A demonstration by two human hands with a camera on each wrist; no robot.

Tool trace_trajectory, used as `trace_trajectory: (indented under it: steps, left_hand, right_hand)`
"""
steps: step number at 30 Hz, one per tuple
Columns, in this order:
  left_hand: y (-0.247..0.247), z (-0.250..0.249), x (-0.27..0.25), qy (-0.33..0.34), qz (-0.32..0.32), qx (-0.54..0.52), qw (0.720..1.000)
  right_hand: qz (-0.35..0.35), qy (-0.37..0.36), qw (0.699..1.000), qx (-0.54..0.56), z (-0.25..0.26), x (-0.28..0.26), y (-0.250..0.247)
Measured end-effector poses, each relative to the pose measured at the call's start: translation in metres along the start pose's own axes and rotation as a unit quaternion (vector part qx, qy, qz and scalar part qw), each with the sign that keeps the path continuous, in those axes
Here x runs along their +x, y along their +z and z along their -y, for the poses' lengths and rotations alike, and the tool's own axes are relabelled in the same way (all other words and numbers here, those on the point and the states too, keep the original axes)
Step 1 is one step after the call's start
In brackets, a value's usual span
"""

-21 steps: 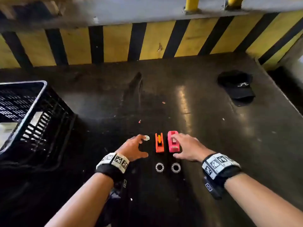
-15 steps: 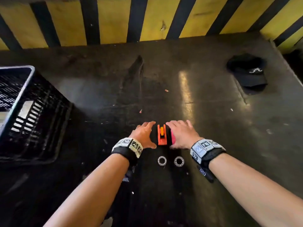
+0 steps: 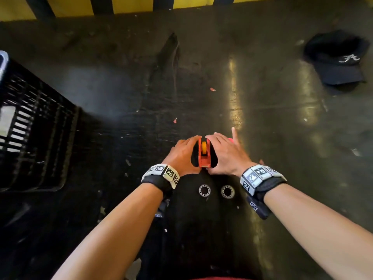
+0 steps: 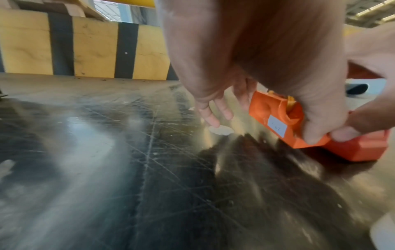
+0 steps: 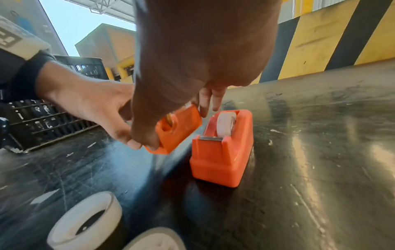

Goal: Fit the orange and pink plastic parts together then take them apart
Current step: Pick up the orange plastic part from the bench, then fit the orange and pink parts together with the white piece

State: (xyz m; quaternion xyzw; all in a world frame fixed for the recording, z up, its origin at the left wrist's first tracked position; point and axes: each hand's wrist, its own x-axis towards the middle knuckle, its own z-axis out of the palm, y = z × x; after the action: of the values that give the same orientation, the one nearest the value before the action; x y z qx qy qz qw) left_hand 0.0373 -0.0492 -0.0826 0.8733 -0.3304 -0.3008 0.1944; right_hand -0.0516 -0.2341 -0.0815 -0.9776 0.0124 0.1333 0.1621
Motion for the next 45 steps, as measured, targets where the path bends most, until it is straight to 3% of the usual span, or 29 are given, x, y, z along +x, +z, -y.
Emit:
trace_trajectory:
  steps: [4, 7, 10, 14, 18, 22, 26, 28, 31, 35, 37, 40, 45]
  left_hand:
    - [-0.01, 0.002, -0.009, 0.011, -0.018, -0.02, 1.0]
    - [-0.02, 0.006, -0.019, -0.004, -0.028, -0.012, 1.0]
    - [-0.028, 0.024, -0.032, -0.045, -0.042, 0.036, 0.997]
    - [-0.028, 0.046, -0.052, -0.119, -0.004, 0.146, 0.982]
    - [-0.018, 0.052, -0.059, -0.156, 0.022, 0.163, 0.974]
    - [-0.019, 0.04, -0.058, -0.145, 0.013, 0.124, 0.981]
    - [-0.032, 0.0, -0.048, -0.02, -0.07, -0.032, 0.997]
    - [-0.038, -0.021, -0.044, 0.006, -0.049, -0.115, 0.992]
    - [-0.041, -0.037, -0.041, 0.005, -0.037, -0.163, 0.986]
    - [-0.035, -0.028, -0.052, -0.026, -0.08, -0.211, 0.974]
    - [-0.027, -0.016, -0.063, -0.051, -0.084, -0.186, 0.978]
    - [0.0, 0.006, -0.082, -0.091, -0.022, -0.019, 0.995]
    - [0.035, 0.02, -0.106, -0.139, 0.026, 0.109, 0.984]
  right_hand:
    - [-0.032, -0.029, 0.997, 0.069, 0.004, -0.005, -0.008]
    - [-0.026, -0.013, 0.995, 0.098, 0.006, -0.008, -0.015]
    - [-0.017, 0.017, 0.991, 0.133, 0.001, -0.014, -0.023]
    - [0.0, 0.026, 0.986, 0.165, 0.001, -0.024, -0.025]
    - [-0.007, 0.022, 0.983, 0.181, 0.01, -0.03, -0.018]
    - [-0.018, 0.02, 0.981, 0.191, 0.016, -0.034, -0.016]
    - [-0.026, 0.012, 0.98, 0.195, 0.02, -0.039, -0.019]
    - [-0.029, 0.002, 0.979, 0.201, 0.024, -0.041, -0.019]
    - [-0.034, -0.001, 0.977, 0.212, 0.028, -0.044, -0.018]
    - [-0.035, 0.032, 0.977, 0.206, 0.019, -0.053, -0.018]
    - [-0.029, 0.049, 0.977, 0.206, 0.013, -0.059, -0.018]
    - [-0.026, 0.056, 0.976, 0.207, 0.009, -0.066, -0.016]
    - [-0.012, 0.055, 0.977, 0.204, 0.01, -0.075, -0.009]
